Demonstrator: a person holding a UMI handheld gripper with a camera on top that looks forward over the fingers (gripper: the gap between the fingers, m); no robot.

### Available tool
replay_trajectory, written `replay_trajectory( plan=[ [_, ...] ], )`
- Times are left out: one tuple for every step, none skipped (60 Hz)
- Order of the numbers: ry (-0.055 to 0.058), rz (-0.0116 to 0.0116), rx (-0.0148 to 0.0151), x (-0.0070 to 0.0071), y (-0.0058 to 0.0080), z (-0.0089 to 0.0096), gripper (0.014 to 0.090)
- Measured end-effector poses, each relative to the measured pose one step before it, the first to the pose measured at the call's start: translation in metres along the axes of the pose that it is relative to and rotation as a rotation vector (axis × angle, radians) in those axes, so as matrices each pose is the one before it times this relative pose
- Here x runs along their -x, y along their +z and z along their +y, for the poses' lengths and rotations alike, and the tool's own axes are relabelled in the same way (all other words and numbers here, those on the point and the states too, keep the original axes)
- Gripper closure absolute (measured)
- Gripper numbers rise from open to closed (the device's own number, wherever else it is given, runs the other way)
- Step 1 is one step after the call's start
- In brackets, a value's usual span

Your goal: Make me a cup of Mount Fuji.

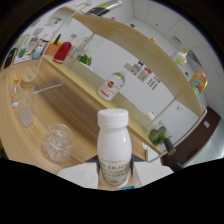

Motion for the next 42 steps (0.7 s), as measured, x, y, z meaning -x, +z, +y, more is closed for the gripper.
replay_trajectory(
  plan=[
    [-0.0479,0.00602,-0.00268,-0.00157,0.00051,-0.0013,0.0576],
    [-0.0483,0.00649,-0.00024,-0.00183,0.00071,-0.00062,0.0575],
    [-0.0481,0.00686,0.00145,-0.00185,0.00052,-0.00053,0.0576],
    [-0.045,0.00595,0.00015,-0.00154,0.00043,-0.00092,0.0575],
    [-0.0419,0.00508,-0.00329,-0.00154,0.0003,-0.00178,0.0575],
    [-0.0405,0.0038,-0.00516,-0.0012,0.00009,-0.00195,0.0576],
    [-0.0443,0.00728,-0.00862,-0.00227,0.0019,-0.00077,0.0577],
    [-0.0423,0.00099,0.00531,-0.00108,-0.00135,-0.00128,0.0575],
    [-0.0417,0.00464,-0.00028,-0.00158,0.00033,-0.00119,0.0576],
    [-0.0408,0.00756,-0.00619,-0.00203,0.00135,-0.00176,0.0576],
    [-0.0411,0.00537,0.00168,-0.00105,-0.00098,-0.00161,0.0575],
    [-0.0424,0.00305,-0.00042,-0.0011,0.0006,-0.00152,0.0577],
    [-0.0418,0.00361,-0.00022,-0.00108,0.00046,-0.00083,0.0577],
    [-0.0411,0.00557,-0.00159,-0.00132,0.00033,-0.00103,0.0578],
    [-0.0411,0.00717,-0.00204,-0.00153,0.00021,-0.00126,0.0578],
    [-0.0434,0.00641,0.00032,-0.0014,0.00053,-0.00055,0.0577],
    [-0.0448,0.00547,0.00345,-0.00097,0.0007,-0.00021,0.0578],
    [-0.043,0.00611,0.00358,-0.00067,0.00054,-0.00027,0.0576],
    [-0.0397,0.00814,0.00077,-0.00154,0.00312,-0.00121,0.0578],
    [-0.0354,0.00335,0.00768,-0.00004,-0.00151,-0.00002,0.0576],
    [-0.0373,0.00671,0.00639,-0.00047,0.001,-0.00009,0.0577],
    [-0.0364,0.00233,0.00865,0.00009,0.00073,0.00082,0.0577],
    [-0.036,0.00332,0.00843,-0.00012,0.00088,0.00053,0.0577],
    [-0.0359,0.00526,0.00783,-0.00049,0.00096,0.00058,0.0577],
    [-0.0337,0.00721,0.00598,-0.00092,0.00071,0.00029,0.0576],
    [-0.0294,0.00822,0.0031,-0.00098,0.00055,-0.00049,0.0575],
    [-0.0261,0.00739,0.00066,-0.001,0.00036,-0.00118,0.0577],
    [-0.0229,0.00461,0.00021,-0.00057,0.00013,-0.00093,0.0573],
    [-0.0211,0.0024,0.00113,-0.00038,0.00008,-0.00088,0.0572],
    [-0.0213,0.00544,0.00149,-0.00062,0.00197,0.00058,0.0577],
    [-0.0126,0.00073,0.00353,0.00031,-0.00193,-0.00127,0.0574],
    [-0.0153,0.00318,0.00086,-0.00059,-0.0006,-0.00122,0.0576],
    [-0.0161,0.00438,-0.00173,-0.00081,-0.00022,-0.00136,0.0578],
    [-0.0215,0.00476,-0.00525,-0.00176,0.00058,-0.00131,0.0574],
    [-0.0188,0.00184,-0.00095,-0.00063,-0.00008,-0.00108,0.0574],
    [-0.0187,0.00082,-0.00001,-0.00037,0.00021,-0.00061,0.0576],
    [-0.0158,0.00135,-0.00044,-0.00047,0.00029,-0.00076,0.0577],
    [-0.012,0.0024,-0.00233,-0.00053,0.00027,-0.00099,0.0573],
    [-0.0089,0.00109,-0.00424,-0.00007,0.00017,-0.00112,0.0573],
    [-0.0069,-0.0022,-0.00362,0.00047,-0.00003,-0.00078,0.0573],
    [-0.0038,-0.00409,-0.0023,0.00088,0.00025,-0.00065,0.0573],
    [0.0002,-0.00321,-0.00228,0.00049,0.00009,-0.00052,0.0576]
  ],
)
